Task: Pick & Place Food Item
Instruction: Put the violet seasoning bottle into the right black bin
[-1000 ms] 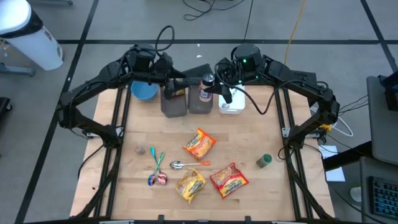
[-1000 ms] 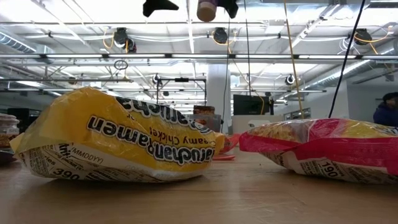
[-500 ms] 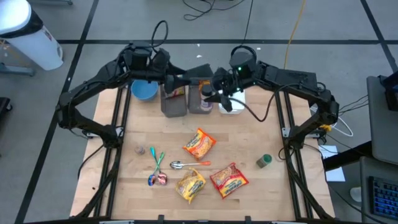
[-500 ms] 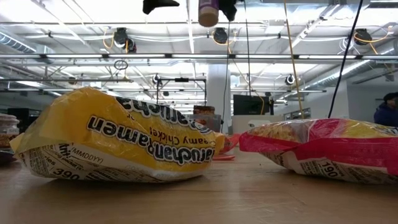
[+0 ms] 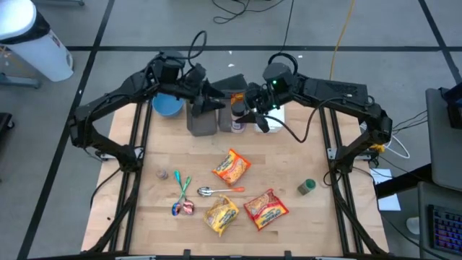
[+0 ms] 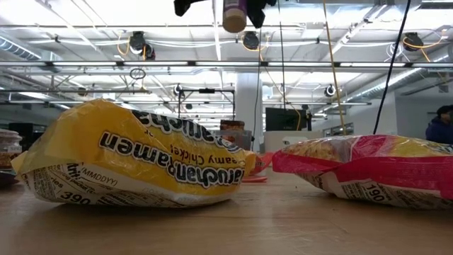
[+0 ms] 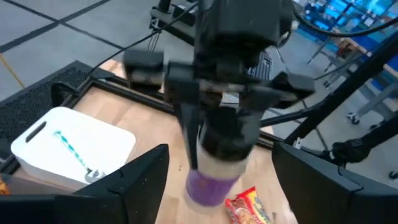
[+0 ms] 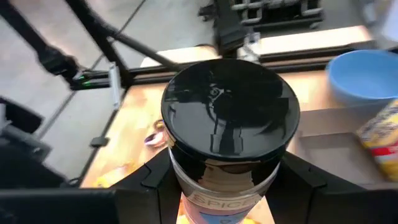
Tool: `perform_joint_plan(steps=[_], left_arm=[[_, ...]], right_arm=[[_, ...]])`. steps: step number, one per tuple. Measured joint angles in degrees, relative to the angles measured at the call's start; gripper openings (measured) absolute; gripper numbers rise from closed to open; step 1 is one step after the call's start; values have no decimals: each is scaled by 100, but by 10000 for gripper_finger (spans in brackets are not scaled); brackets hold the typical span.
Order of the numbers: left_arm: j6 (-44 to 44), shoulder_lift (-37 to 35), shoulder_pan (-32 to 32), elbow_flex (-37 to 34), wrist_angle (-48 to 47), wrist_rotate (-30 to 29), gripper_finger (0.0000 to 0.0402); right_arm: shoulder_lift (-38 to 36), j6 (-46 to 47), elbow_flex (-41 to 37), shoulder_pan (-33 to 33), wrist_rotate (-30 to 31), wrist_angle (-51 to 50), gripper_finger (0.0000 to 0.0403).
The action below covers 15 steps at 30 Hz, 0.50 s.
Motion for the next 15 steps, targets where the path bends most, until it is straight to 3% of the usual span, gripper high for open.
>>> perform_joint_plan(steps=[5,10,15], left_arm=[[377,28,-245,0,-109,-312,265],[841,32,-377,0,-857,-943,249],[682,32,-443,0,-1213,-1370,248]], right_arm=[[248,-44,-4,15,-332,-80,169],[476,-75,-7,10,-568,-69,169],[538,-149,-7,8,-576,-118,169]])
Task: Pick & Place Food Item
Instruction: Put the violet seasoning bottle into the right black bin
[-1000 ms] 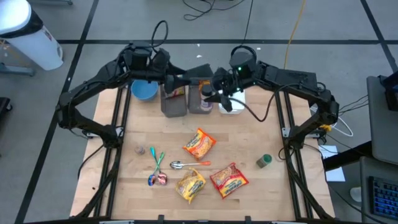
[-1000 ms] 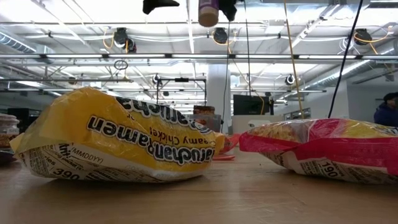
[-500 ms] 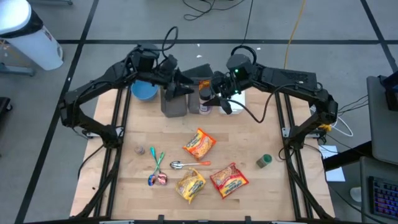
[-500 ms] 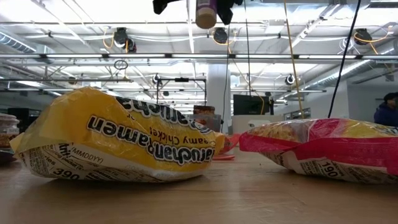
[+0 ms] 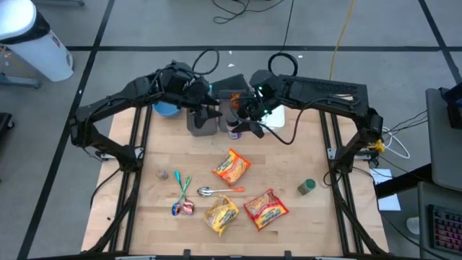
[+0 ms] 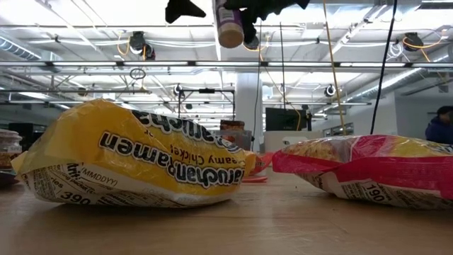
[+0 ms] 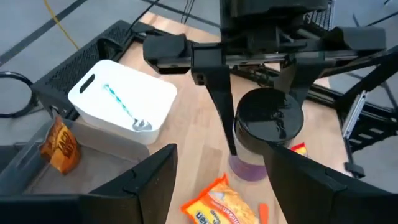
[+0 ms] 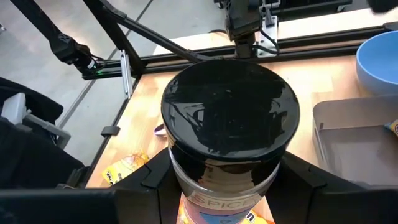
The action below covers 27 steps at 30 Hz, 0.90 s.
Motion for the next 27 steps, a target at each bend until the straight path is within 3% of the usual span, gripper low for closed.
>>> perform_joint_plan(steps=[9,15,18,23,27], left_arm=[[-298,-2,4,0,237,55,264],[111,-2,7,0,241,781,270],[143,-2,4,0,86,885,295],[45,51,9,0,-83,890,381],[-22,68,3,-4,42,802,381]], right_arm=[[0,-2,0,0,7,24,169],[0,-72,0,30,19,61,169],[0,-102,0,33,88,158,169],[11,-175,2,102,188,174,169],[210,-222,6,249,151,122,169]])
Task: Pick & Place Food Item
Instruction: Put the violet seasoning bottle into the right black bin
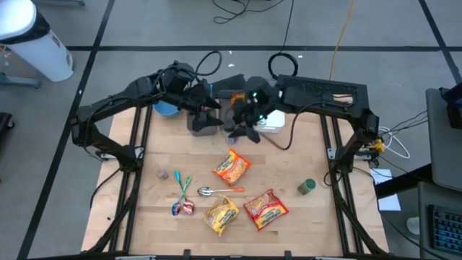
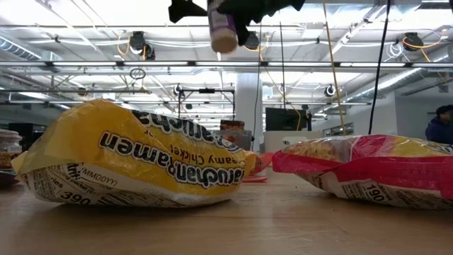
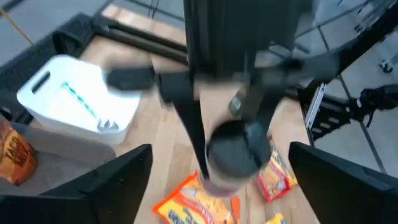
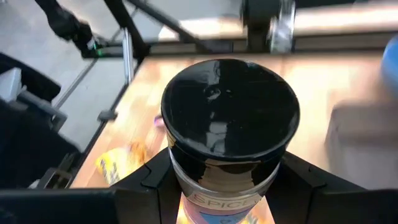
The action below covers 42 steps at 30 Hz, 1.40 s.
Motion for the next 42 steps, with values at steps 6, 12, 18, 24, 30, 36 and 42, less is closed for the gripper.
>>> perform_joint_plan(steps=[6,12,18,24,30,36,42], left_arm=[[-40,-7,-152,2,-107,-15,337],[97,128,-543,7,-2,-355,318],[311,338,-829,-4,-123,-1305,313],[277,437,-818,7,-15,-1318,324],[58,445,-814,4,17,-1328,327],[283,445,-794,4,-15,-1167,318],[286,445,-794,4,-28,-1171,291]], right_arm=[[131,2,5,114,12,282,169],[121,55,-2,114,6,554,169],[123,74,-2,119,34,419,169],[131,69,-2,160,35,370,169],[123,63,-2,159,22,329,169],[123,64,-2,162,17,330,169],[125,60,-2,162,17,322,169]])
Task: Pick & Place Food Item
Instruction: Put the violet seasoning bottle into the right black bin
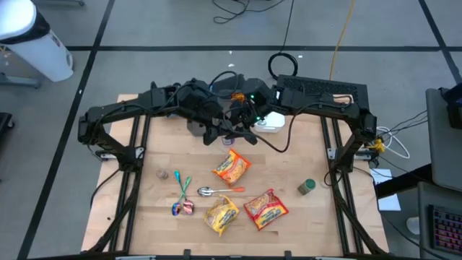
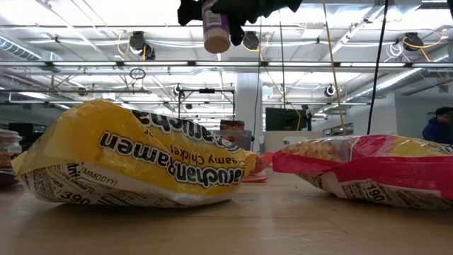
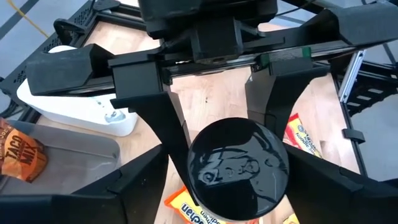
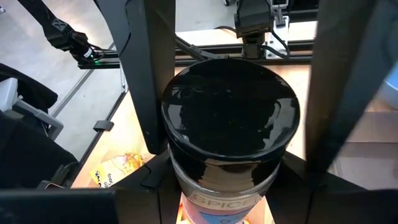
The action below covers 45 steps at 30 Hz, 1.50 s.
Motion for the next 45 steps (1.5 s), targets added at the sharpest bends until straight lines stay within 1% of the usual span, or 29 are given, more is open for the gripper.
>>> perform_joint_plan(steps=[10,14,19,21,23,24,28,32,41,45], left_arm=[[7,0,13,0,-13,24,213],[24,0,15,0,-13,15,213],[35,0,19,-2,-13,20,237],[37,0,20,-2,-2,17,233],[30,0,22,-2,2,13,218],[22,0,24,-2,2,-3,210],[28,0,101,-4,4,61,210],[17,0,165,-4,6,198,210],[83,4,181,-7,33,106,210],[93,2,181,-7,42,90,210]], right_arm=[[0,-32,0,-2,6,-4,169],[0,-33,0,-2,4,-9,169],[0,-10,0,-2,0,-9,169],[0,-6,0,-2,-2,-11,169],[0,-10,0,-2,-2,-11,171],[0,-11,0,-2,-3,-11,175],[0,77,0,9,-2,-6,199],[0,370,2,-2,-1,-1,229],[-65,658,4,-94,-36,-156,300],[-172,638,4,-203,-21,-202,319]])
